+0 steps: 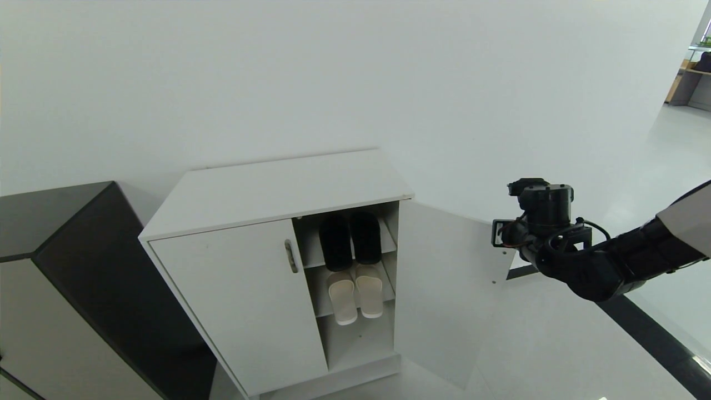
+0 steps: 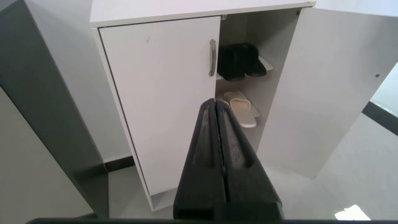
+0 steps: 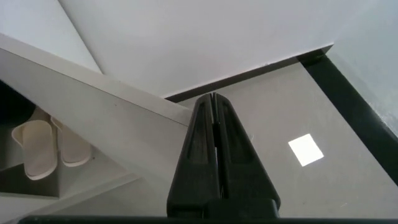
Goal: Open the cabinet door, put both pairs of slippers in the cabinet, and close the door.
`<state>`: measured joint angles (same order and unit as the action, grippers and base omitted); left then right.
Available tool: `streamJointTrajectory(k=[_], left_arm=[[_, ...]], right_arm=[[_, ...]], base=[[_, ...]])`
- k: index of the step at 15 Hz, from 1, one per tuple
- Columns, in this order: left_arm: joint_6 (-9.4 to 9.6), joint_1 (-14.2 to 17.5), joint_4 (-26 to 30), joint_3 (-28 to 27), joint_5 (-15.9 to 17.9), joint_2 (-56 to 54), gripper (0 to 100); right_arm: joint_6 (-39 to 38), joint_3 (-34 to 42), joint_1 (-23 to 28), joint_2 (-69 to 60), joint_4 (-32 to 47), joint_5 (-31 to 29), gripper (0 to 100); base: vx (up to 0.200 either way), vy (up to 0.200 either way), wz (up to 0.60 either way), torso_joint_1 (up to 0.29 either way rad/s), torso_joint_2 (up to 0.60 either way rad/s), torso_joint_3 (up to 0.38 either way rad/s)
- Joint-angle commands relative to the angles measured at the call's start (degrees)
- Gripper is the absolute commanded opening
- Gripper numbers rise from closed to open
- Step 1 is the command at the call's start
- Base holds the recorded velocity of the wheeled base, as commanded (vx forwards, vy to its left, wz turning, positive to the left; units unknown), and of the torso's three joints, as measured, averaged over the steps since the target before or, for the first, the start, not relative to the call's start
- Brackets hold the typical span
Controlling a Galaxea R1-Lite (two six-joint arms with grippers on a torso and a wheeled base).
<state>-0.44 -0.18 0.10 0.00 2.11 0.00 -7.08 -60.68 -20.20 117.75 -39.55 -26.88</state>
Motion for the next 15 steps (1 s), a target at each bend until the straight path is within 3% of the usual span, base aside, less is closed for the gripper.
streamJointTrajectory(k=[1, 9, 15], left_arm=[[0.00, 0.01, -0.01, 0.00, 0.00, 0.09, 0], [0.00, 0.01, -0.01, 0.00, 0.00, 0.00, 0], [0.00, 0.01, -0.01, 0.00, 0.00, 0.09, 0]], right_arm=[[-0.04, 1.01, -0.98, -0.85, 0.17, -0.01, 0], [-0.04, 8.48, -15.84, -8.76, 0.00, -2.04, 0], [0.40, 11.73, -17.24, -9.38, -0.62, -1.33, 0]], base=[[0.000, 0.000, 0.00, 0.000, 0.00, 0.000], [0.000, 0.000, 0.00, 0.000, 0.00, 0.000], [0.000, 0.000, 0.00, 0.000, 0.00, 0.000]])
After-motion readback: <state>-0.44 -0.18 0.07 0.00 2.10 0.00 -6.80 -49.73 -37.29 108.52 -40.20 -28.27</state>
